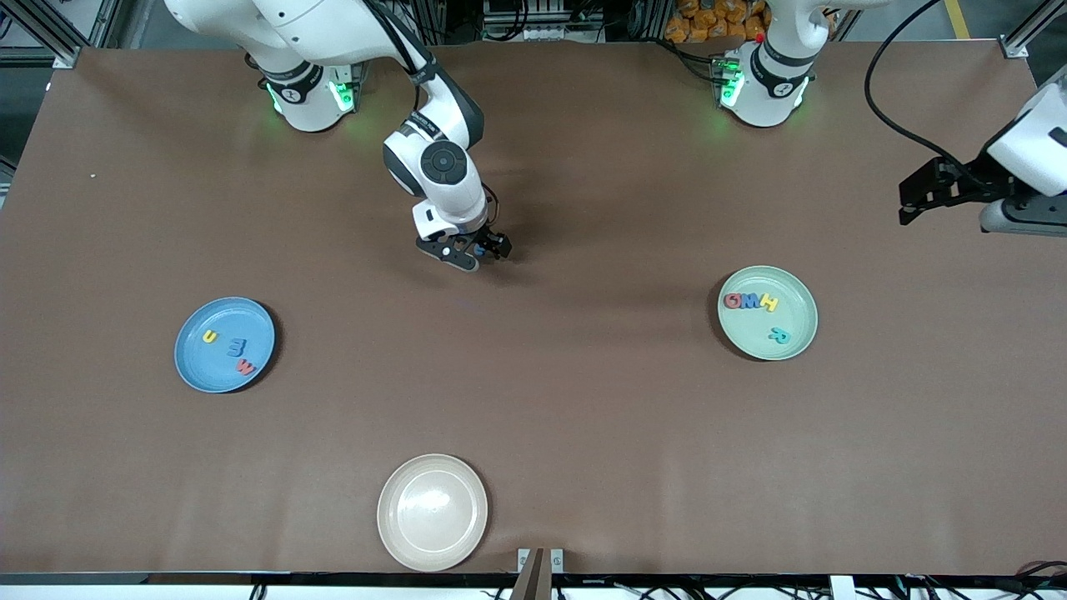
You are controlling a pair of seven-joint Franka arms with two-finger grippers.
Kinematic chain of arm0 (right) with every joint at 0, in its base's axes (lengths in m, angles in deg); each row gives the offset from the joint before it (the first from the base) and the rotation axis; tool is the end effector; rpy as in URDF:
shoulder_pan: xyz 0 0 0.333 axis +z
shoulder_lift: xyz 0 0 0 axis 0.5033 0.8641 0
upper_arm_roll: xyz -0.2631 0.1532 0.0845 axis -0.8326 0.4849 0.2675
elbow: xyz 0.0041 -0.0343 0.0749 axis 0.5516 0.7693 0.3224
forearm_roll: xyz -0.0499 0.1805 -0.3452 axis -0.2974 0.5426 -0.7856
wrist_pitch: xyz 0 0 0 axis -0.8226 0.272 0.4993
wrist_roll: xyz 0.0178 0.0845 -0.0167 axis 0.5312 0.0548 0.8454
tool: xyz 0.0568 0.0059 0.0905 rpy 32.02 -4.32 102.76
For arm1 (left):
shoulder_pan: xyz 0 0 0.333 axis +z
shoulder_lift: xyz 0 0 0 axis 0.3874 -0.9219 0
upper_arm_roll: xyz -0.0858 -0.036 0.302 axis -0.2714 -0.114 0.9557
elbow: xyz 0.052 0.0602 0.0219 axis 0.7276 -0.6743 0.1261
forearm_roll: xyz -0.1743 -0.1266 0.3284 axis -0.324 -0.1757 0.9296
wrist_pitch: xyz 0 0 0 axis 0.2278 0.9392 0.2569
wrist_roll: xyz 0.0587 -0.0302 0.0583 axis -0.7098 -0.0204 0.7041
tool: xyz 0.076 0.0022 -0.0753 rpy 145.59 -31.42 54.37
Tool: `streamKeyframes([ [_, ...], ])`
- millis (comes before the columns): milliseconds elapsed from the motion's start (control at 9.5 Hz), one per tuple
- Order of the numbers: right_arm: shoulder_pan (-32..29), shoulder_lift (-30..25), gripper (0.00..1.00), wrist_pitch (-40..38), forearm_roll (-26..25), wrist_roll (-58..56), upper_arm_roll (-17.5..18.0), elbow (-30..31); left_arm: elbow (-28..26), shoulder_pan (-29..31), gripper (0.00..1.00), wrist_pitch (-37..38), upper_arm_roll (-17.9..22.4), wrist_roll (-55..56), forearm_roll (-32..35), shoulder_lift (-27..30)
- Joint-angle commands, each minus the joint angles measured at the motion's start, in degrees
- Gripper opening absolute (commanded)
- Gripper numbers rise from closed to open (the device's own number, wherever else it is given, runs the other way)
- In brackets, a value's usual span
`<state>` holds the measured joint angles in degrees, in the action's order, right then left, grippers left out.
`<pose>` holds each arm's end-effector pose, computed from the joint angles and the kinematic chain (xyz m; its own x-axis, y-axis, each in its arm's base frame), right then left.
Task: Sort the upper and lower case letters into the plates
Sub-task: 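Reach back and grasp the blue o with the right gripper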
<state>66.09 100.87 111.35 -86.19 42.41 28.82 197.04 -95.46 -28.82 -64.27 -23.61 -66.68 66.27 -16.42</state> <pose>0.3921 0.3972 0.1773 0.8949 -0.4408 -0.0690 -0.4415 -0.8973 0.0065 0.5526 -0.0373 0.6290 0.9921 -0.1222 0.0290 -0.1211 -0.9920 -0.0370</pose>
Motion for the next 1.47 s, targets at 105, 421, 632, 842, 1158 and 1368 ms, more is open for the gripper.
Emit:
streamKeyframes([
  [105,-0.28,0.24,1.0,1.1,-0.07,1.46,0.48,0.98,2.59,-1.0,1.0,-0.12,-0.35,0.59,0.57,-2.36],
  [421,-0.19,0.33,0.0,1.53,-0.07,1.38,0.48,0.98,2.87,-1.0,1.0,-0.12,-1.94,0.77,0.57,-2.63],
  [632,-0.1,0.33,0.0,1.8,-0.07,1.38,0.57,0.98,2.78,-1.0,1.0,-0.12,-1.94,0.77,0.66,-2.54],
  [842,-0.36,-0.28,0.0,1.54,-0.16,0.51,1.27,0.89,2.87,-0.83,1.0,-0.03,-1.94,0.51,0.57,-2.54],
  [1158,-5.17,-0.81,0.0,0.92,-0.86,-7.1,1.01,-4.19,2.78,-0.91,1.0,-0.03,-1.94,0.59,0.57,-2.54],
  [1368,-12.63,-1.86,0.0,-3.35,-0.86,-19.03,1.01,-9.11,2.78,-0.74,1.0,-0.03,-1.94,0.42,0.57,-2.54],
])
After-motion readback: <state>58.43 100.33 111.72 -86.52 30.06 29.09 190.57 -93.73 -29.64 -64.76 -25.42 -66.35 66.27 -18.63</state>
